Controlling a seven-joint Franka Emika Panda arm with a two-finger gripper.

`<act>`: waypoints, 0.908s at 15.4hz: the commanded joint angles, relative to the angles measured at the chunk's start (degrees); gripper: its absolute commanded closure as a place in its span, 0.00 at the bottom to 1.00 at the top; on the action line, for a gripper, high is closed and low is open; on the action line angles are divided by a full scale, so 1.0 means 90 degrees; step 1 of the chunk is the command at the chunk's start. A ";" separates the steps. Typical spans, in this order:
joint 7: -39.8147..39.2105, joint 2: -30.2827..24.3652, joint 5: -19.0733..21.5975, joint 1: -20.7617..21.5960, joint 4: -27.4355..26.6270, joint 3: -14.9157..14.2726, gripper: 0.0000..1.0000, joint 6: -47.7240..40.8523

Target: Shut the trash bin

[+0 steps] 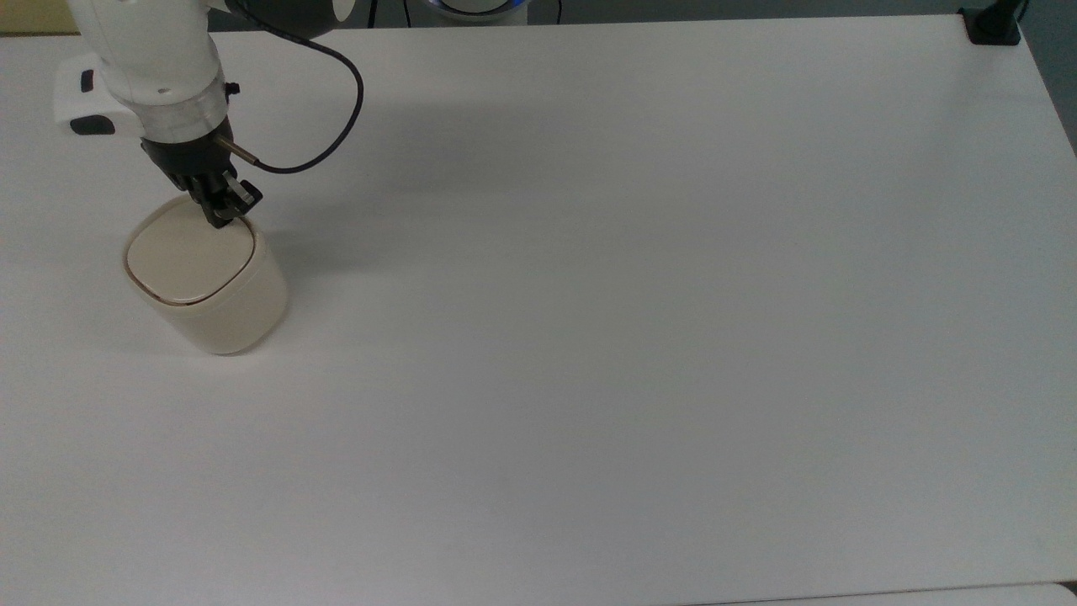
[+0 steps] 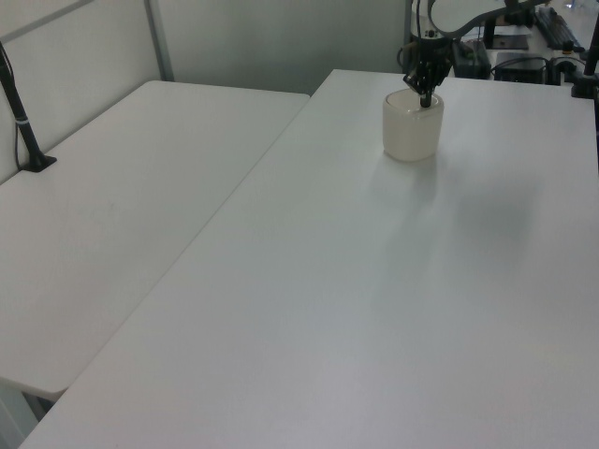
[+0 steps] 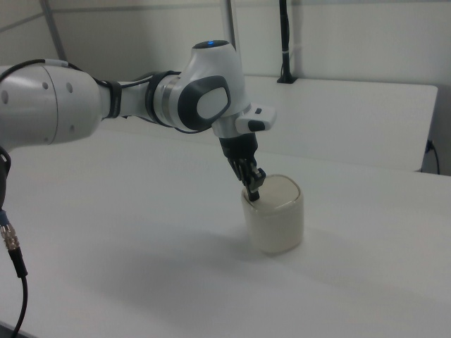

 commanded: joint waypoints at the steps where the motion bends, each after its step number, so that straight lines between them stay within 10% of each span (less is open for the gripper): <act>1: -0.0125 0.0044 -0.0046 0.0011 -0.0151 -0.0020 1.00 0.0031; 14: -0.1226 -0.1449 0.0188 0.0927 0.0084 0.0156 0.99 -0.1890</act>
